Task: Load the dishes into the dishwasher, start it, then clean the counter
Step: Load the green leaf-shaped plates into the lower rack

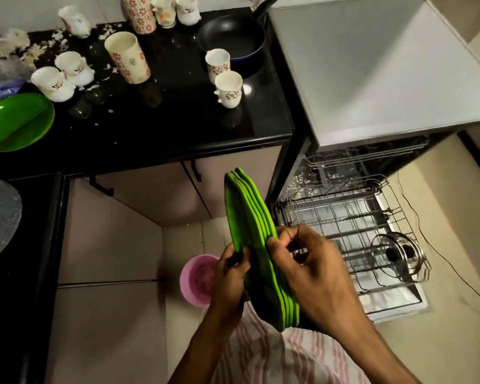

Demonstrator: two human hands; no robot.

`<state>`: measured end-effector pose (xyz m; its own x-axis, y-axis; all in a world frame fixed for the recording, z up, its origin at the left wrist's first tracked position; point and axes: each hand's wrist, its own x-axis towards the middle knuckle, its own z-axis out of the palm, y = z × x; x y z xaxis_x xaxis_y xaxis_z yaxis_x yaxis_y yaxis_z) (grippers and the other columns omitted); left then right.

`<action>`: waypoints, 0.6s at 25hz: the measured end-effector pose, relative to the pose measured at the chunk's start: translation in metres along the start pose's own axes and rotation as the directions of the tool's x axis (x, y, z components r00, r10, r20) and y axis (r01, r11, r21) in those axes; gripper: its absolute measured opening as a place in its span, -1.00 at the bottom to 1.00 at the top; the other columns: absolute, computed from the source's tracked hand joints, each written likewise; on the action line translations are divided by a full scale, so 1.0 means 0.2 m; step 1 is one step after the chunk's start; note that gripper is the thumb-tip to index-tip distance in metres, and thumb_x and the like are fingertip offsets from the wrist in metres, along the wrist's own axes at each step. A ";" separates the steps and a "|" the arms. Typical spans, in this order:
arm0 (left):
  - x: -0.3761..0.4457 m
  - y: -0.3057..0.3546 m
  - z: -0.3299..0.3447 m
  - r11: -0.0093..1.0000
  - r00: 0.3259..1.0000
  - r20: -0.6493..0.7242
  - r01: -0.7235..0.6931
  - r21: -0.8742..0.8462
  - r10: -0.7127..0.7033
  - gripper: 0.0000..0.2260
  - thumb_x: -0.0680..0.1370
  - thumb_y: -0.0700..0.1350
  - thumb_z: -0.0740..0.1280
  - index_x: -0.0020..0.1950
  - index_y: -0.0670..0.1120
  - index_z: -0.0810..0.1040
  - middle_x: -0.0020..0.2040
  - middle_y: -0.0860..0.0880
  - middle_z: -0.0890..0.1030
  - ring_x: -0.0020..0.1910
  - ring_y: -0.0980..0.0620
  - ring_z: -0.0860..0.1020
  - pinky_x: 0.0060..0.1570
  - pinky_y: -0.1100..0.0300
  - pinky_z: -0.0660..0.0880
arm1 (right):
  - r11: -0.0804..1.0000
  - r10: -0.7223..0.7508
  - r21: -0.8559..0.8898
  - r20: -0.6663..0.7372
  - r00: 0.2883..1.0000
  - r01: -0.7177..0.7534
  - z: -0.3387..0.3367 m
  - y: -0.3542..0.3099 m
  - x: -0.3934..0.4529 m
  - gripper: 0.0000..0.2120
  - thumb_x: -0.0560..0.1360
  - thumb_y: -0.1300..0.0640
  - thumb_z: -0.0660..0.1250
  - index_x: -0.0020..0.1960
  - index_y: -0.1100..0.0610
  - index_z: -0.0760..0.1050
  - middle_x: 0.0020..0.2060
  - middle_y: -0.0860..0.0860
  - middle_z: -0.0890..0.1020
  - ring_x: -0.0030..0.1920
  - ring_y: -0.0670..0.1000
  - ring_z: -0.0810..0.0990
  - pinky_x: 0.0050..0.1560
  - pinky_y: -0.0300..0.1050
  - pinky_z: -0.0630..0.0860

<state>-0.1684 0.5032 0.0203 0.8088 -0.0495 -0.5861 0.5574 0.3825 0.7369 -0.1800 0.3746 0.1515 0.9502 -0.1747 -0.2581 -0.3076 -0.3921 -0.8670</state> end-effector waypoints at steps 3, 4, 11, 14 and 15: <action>-0.05 -0.03 0.04 1.000 0.997 0.077 0.002 0.018 -0.003 -0.73 0.61 -0.27 0.22 0.31 -0.15 0.50 0.18 -0.16 0.62 0.15 -0.19 0.60 0.02 -0.05 0.57 | 0.997 0.041 0.059 -0.012 0.999 -0.040 -0.07 0.02 -0.07 -0.86 0.52 -0.02 0.36 -0.16 0.00 0.48 -0.34 -0.01 0.66 -0.44 0.09 0.61 -0.47 0.09 0.53; -0.07 -0.04 0.07 1.000 0.996 0.088 0.009 0.025 -0.011 -0.72 0.61 -0.28 0.22 0.31 -0.15 0.50 0.18 -0.15 0.63 0.13 -0.16 0.62 -0.06 0.02 0.59 | 0.996 0.053 0.072 -0.017 0.998 -0.052 -0.10 0.03 -0.10 -0.88 0.52 0.00 0.36 -0.15 -0.01 0.48 -0.34 -0.02 0.67 -0.42 0.13 0.62 -0.45 0.16 0.54; -0.20 -0.23 0.30 0.996 0.991 0.115 0.063 0.057 -0.069 -0.72 0.61 -0.31 0.17 0.23 -0.11 0.55 0.12 -0.17 0.65 0.05 -0.15 0.65 -0.19 0.05 0.60 | 0.995 0.076 0.061 -0.047 0.996 -0.073 -0.36 0.19 -0.25 -0.85 0.49 -0.01 0.41 -0.17 0.01 0.50 -0.37 0.00 0.66 -0.39 0.10 0.63 -0.42 0.08 0.55; -0.27 -0.38 0.42 0.995 0.991 0.103 0.081 0.061 -0.087 -0.76 0.61 -0.28 0.21 0.24 -0.12 0.54 0.16 -0.19 0.63 0.11 -0.23 0.61 0.03 -0.10 0.57 | 0.999 0.048 0.023 -0.047 0.998 -0.047 -0.52 0.32 -0.32 -0.82 0.49 0.03 0.42 -0.25 0.03 0.51 -0.39 -0.04 0.64 -0.46 -0.08 0.57 -0.51 -0.18 0.43; -0.30 -0.43 0.46 0.995 0.992 0.089 0.089 0.046 -0.093 -0.77 0.62 -0.26 0.22 0.23 -0.12 0.53 0.16 -0.18 0.63 0.12 -0.23 0.61 0.08 -0.12 0.54 | 0.999 0.048 0.019 -0.040 0.998 -0.047 -0.58 0.36 -0.35 -0.82 0.48 0.03 0.43 -0.25 0.03 0.51 -0.39 -0.04 0.64 -0.49 -0.12 0.54 -0.52 -0.26 0.35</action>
<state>-0.2488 0.3877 0.0233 0.7670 -0.1663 -0.6197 0.6352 0.3333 0.6968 -0.2743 0.2535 0.1563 0.9317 -0.2288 -0.2821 -0.3509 -0.3658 -0.8620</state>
